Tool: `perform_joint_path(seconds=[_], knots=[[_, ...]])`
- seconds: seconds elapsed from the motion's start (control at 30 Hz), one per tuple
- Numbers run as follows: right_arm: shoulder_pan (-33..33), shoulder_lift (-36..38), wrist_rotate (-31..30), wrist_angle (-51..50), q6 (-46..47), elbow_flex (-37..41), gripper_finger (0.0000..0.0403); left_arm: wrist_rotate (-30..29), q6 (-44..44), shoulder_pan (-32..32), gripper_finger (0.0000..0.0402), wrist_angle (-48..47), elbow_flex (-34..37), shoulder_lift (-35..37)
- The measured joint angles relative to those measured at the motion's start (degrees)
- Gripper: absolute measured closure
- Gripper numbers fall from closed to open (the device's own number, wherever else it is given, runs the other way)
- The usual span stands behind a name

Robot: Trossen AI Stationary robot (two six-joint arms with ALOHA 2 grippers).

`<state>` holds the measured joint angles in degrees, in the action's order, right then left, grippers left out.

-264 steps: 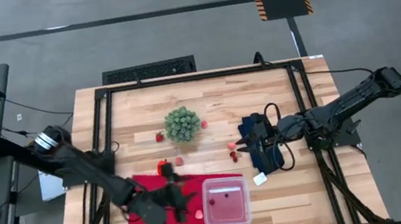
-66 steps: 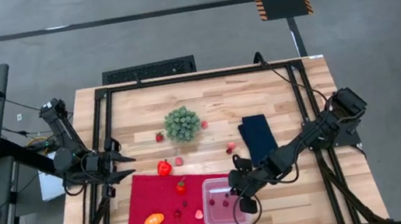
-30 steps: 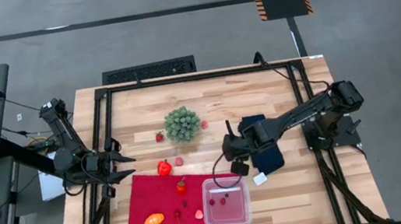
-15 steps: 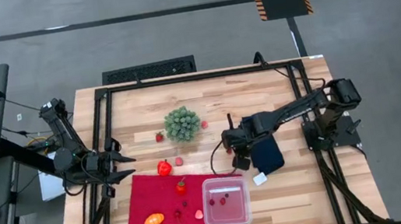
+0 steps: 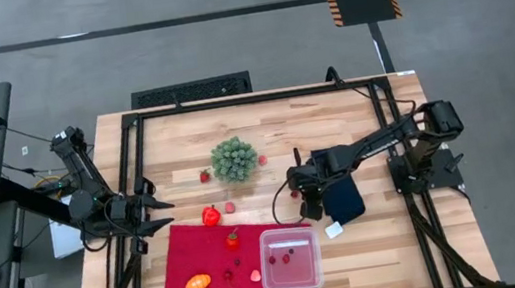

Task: Pick and placing Produce into tupperware
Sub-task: Put the top cherry into the transparent bin

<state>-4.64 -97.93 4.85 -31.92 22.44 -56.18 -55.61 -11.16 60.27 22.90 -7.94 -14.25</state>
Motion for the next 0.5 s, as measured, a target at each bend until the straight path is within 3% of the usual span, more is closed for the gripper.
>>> perform_joint_path(seconds=[0.5], knots=[[1.5,-3.9,1.9,4.4,-1.5,0.3,0.0335,0.4,0.0,0.0,0.0259,0.1,0.0,0.0]])
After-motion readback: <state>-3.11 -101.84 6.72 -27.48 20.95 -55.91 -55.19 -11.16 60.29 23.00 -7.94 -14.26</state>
